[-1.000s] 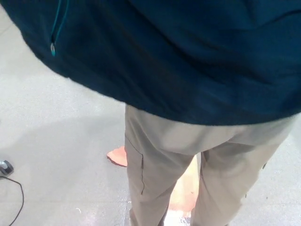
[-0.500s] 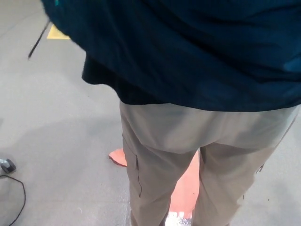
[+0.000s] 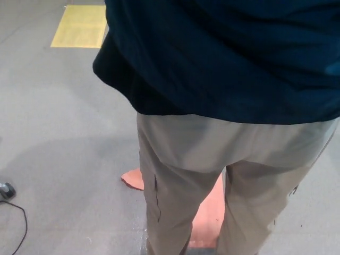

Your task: A person hands a coat to the robot and the robot grabs it with both hands and holds it while the person wears the coat.

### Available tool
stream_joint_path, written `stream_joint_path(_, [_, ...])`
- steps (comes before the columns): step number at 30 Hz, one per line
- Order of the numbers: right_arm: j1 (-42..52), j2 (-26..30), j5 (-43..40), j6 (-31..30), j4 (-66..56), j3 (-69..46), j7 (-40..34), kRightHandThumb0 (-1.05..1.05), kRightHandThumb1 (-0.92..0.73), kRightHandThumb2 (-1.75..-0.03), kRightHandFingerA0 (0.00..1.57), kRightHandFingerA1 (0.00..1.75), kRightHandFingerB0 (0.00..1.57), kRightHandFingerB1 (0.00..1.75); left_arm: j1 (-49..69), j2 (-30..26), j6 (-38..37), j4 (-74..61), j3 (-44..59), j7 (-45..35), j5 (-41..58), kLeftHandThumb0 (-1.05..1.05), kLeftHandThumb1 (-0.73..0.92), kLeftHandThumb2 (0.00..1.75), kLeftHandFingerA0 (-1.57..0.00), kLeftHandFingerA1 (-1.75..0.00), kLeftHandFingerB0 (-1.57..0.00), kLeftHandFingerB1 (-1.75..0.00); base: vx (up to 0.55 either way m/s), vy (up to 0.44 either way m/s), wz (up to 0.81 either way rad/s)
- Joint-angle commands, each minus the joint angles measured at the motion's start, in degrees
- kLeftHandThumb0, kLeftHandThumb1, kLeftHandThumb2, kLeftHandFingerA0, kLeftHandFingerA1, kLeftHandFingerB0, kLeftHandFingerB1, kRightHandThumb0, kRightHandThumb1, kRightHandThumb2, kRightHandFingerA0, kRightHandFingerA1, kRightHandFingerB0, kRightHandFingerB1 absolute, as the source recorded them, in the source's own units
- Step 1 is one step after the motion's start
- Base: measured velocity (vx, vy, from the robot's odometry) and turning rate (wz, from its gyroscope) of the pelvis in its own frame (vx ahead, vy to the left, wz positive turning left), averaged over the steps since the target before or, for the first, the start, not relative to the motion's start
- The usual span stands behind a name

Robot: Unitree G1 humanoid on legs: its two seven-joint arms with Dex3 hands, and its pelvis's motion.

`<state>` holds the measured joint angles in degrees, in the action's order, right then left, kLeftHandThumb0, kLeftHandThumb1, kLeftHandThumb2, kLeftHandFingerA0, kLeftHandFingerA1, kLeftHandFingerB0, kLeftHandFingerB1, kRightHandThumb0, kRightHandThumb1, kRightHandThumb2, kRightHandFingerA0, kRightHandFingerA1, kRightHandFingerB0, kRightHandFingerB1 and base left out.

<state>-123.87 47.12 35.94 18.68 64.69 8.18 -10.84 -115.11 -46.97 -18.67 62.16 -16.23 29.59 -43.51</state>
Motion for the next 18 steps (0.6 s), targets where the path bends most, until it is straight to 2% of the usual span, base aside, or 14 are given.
stream_joint_path(1, [13.43,1.52,-8.36,9.36,-18.03,-7.17,-3.73,-0.88,-0.76,-1.05,0.00,0.05,0.00,0.06,13.97,-2.42,-3.06,-17.05,6.39,5.48,4.09,-0.74,0.84,1.15,0.00,-0.23,-0.05,-0.25,0.00,0.000,0.00])
stream_joint_path(4, [24.90,1.18,-12.18,6.86,-34.27,-13.27,-2.23,-0.87,-0.75,-1.04,0.00,0.06,0.00,0.06,23.41,-2.69,0.45,-29.77,11.68,4.48,5.47,-0.76,0.87,1.17,0.00,-0.18,-0.04,-0.21,0.00,0.000,0.00])
stream_joint_path(8, [36.87,-0.03,-16.22,7.77,-49.44,-19.37,-0.76,-0.76,-0.71,-1.03,0.00,0.17,0.00,0.15,34.98,-2.03,1.94,-43.48,18.37,3.65,7.09,-0.71,0.85,1.16,0.00,-0.22,-0.03,-0.23,0.00,0.000,0.00])
stream_joint_path(9, [39.62,-0.69,-16.33,7.57,-52.81,-20.68,-1.02,-0.77,-0.71,-1.04,0.00,0.19,0.00,0.15,37.89,-1.50,2.74,-46.77,19.95,3.48,7.03,-0.74,0.82,1.03,-0.03,-0.17,-0.04,-0.19,0.00,0.000,0.00])
stream_joint_path(10, [43.65,-1.94,-16.32,6.94,-57.84,-22.49,-1.24,-0.86,-0.73,-1.02,0.08,0.19,0.07,0.11,41.92,-0.62,3.22,-50.90,21.99,3.25,7.13,-0.68,0.92,0.80,0.00,-0.18,-0.08,-0.23,0.00,0.000,0.00])
stream_joint_path(11, [49.51,-4.04,-16.27,5.82,-65.27,-24.91,-1.39,-0.84,-0.72,-1.02,0.08,0.20,0.07,0.12,47.47,0.69,2.79,-56.17,24.70,3.33,7.54,-0.65,0.92,0.77,-0.01,-0.21,-0.07,-0.23,0.00,0.000,0.00])
stream_joint_path(12, [51.21,-4.83,-16.24,5.34,-67.56,-25.49,-1.37,-0.84,-0.72,-1.02,0.08,0.20,0.07,0.12,48.95,1.14,1.97,-57.40,25.45,3.63,7.81,-0.65,0.92,0.77,-0.01,-0.21,-0.07,-0.23,0.00,0.000,0.00])
stream_joint_path(13, [53.93,-6.27,-15.75,4.78,-71.17,-26.28,-1.66,-0.80,-0.71,-1.02,0.07,0.23,0.06,0.16,51.53,1.70,0.97,-59.61,26.71,3.48,8.31,-0.65,0.92,0.78,-0.01,-0.21,-0.07,-0.23,0.00,0.000,0.00])
stream_joint_path(14, [57.80,-8.06,-14.29,5.29,-75.79,-27.40,-2.58,-0.69,-0.66,-1.00,0.03,0.42,0.02,0.30,56.05,3.00,0.92,-63.83,28.74,3.03,8.14,-0.65,0.92,0.78,-0.01,-0.20,-0.07,-0.23,0.00,0.000,0.00])
stream_joint_path(15, [60.03,-8.95,-12.36,5.73,-78.29,-28.16,-3.49,-0.64,-0.69,-0.97,0.04,0.43,0.04,0.38,58.87,3.98,1.22,-66.54,29.90,2.86,7.65,-0.65,0.92,0.79,-0.02,-0.20,-0.07,-0.22,0.00,0.000,0.00])
stream_joint_path(16, [61.33,-9.40,-10.62,5.86,-79.73,-28.67,-4.19,-0.64,-0.69,-0.97,0.04,0.43,0.04,0.38,60.54,4.65,1.45,-68.18,30.55,2.82,7.22,-0.65,0.92,0.79,-0.02,-0.20,-0.07,-0.22,0.00,0.000,0.00])
stream_joint_path(17, [63.81,-10.74,-9.25,5.15,-82.93,-29.34,-4.35,-0.34,-0.61,-1.14,0.00,0.50,0.00,0.50,63.71,5.97,0.59,-70.67,31.61,2.99,7.53,-0.65,0.92,0.77,-0.04,-0.22,-0.10,-0.23,0.00,0.000,0.00])
stream_joint_path(18, [67.28,-12.27,-9.01,3.86,-87.26,-30.08,-3.15,-0.64,-0.87,-0.67,0.13,0.39,0.11,0.22,67.53,7.39,-0.42,-73.78,32.86,2.25,8.59,-0.65,0.91,0.76,-0.03,-0.21,-0.10,-0.23,0.00,0.000,0.00])
